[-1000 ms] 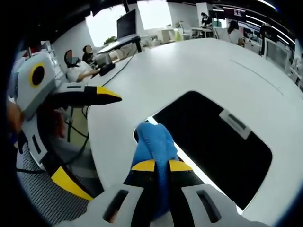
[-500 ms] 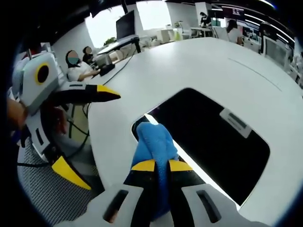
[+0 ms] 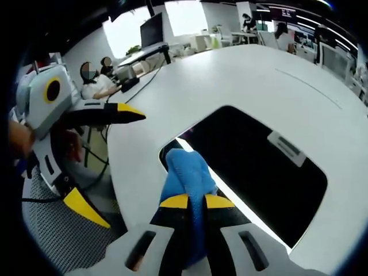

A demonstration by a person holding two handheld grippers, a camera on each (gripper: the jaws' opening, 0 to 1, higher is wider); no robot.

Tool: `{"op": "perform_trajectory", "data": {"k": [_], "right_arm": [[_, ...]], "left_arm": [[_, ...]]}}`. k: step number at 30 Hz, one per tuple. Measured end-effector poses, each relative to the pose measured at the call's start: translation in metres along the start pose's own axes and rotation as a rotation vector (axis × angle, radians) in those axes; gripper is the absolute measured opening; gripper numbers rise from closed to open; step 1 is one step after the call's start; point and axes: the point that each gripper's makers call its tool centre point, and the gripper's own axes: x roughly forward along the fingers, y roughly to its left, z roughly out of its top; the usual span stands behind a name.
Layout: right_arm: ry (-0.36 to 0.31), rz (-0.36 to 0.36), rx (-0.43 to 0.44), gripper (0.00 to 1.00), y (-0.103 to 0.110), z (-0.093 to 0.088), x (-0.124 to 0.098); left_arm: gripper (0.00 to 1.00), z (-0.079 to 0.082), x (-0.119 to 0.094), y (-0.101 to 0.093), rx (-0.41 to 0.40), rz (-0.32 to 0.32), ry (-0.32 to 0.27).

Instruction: Wipe the mirror surface with the cleaning cloth until all visible marks leave the cleaned area.

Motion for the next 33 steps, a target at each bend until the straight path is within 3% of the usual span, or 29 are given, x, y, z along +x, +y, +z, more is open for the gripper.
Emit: {"op": "perform_trajectory", "data": {"k": [33], "right_arm": [[0.012, -0.025, -0.015, 0.03, -0.018, 0.011, 0.004]], "left_arm": [[0.99, -0.001, -0.001, 0.001, -0.009, 0.005, 0.001]]}}
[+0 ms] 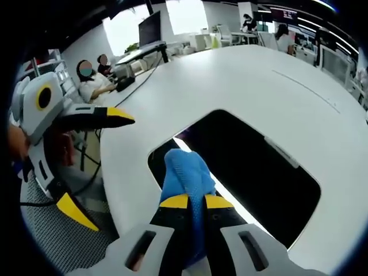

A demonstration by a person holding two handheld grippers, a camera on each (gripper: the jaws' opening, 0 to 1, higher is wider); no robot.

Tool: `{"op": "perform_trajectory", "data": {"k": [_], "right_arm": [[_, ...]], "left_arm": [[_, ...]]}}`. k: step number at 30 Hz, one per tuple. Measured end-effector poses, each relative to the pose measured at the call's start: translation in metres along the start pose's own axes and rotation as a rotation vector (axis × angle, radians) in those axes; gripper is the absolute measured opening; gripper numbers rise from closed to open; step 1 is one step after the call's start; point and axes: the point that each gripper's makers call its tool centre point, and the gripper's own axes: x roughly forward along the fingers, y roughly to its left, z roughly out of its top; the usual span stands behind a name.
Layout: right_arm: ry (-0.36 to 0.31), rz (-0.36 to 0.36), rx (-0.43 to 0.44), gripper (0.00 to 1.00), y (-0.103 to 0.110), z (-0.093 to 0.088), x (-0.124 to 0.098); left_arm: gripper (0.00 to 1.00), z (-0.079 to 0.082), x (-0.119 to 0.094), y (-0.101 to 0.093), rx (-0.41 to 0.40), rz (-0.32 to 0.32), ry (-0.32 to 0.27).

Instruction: Wipe the mirror surface with the cleaning cloth until all visible marks leave the cleaned area.

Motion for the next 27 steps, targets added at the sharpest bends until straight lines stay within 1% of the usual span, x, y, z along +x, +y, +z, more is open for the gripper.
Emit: {"op": "perform_trajectory", "data": {"k": [14, 27], "right_arm": [[0.002, -0.008, -0.018, 0.03, -0.016, 0.011, 0.005], [0.003, -0.013, -0.022, 0.03, -0.038, 0.025, 0.011]], "left_arm": [[0.99, -0.001, 0.001, 0.001, 0.000, 0.003, 0.004], [0.99, -0.002, 0.000, 0.002, -0.003, 0.008, 0.011]]}}
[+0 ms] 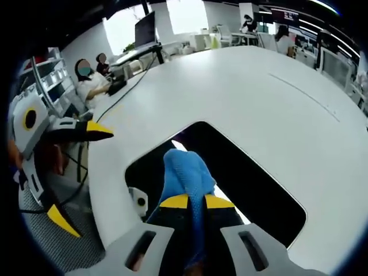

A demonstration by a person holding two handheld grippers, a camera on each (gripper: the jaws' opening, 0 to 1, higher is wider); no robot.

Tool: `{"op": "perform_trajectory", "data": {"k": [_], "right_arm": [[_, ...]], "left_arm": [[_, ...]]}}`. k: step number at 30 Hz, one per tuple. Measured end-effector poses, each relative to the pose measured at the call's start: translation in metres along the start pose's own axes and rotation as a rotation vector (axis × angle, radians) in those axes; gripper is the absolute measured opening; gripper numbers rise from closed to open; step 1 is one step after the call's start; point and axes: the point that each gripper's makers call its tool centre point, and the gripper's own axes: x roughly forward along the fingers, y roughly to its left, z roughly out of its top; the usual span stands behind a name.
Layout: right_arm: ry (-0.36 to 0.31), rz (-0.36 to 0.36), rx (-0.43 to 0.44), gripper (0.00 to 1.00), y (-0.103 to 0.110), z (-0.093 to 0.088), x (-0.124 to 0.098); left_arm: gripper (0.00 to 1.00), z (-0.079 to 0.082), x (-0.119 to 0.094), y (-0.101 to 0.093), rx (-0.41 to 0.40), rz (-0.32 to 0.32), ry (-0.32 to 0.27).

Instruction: Wipe the mirror surface with the cleaning cloth until all visible marks leave the cleaned area.

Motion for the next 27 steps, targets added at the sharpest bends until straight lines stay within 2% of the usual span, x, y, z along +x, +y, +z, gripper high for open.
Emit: {"op": "perform_trajectory", "data": {"k": [10, 20, 27], "right_arm": [[0.001, 0.003, 0.001, 0.03, -0.017, 0.010, 0.005], [0.002, 0.006, -0.003, 0.03, -0.028, 0.017, 0.009], [-0.001, 0.006, -0.003, 0.03, -0.036, 0.021, 0.011]], "left_arm": [[0.99, 0.001, 0.000, -0.003, 0.001, -0.014, -0.002], [0.99, 0.011, -0.002, -0.006, 0.032, -0.027, -0.036], [0.99, 0.017, 0.001, -0.006, 0.059, -0.027, -0.028]]}}
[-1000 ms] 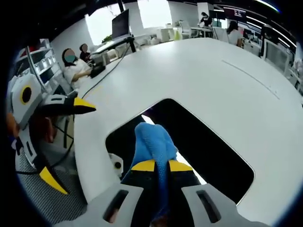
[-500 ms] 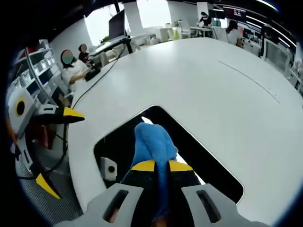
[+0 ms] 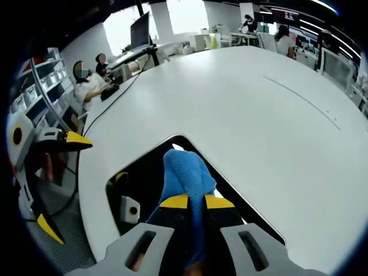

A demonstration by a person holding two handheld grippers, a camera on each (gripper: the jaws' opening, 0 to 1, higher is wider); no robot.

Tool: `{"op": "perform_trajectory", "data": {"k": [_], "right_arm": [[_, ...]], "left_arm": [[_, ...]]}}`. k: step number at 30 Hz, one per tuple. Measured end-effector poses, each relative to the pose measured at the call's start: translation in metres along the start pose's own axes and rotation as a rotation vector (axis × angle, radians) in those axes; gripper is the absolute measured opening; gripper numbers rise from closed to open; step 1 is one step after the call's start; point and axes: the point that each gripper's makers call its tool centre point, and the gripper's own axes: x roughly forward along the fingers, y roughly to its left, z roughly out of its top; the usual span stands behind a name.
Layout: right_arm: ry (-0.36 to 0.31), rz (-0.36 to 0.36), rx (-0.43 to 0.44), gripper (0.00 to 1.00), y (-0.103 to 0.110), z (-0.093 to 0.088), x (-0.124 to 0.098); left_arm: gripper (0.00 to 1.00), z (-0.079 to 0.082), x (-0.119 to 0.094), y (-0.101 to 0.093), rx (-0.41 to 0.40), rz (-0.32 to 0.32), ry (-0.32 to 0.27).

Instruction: Wipe the mirror surface with the cleaning cloth until all visible marks leave the cleaned area.

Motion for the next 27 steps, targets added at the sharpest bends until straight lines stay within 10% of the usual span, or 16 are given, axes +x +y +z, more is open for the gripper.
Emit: {"op": "perform_trajectory", "data": {"k": [27], "right_arm": [[-0.001, -0.016, -0.014, 0.03, -0.026, 0.016, 0.011]], "left_arm": [[1.00, 0.004, 0.003, 0.002, -0.014, 0.013, -0.020]]}}
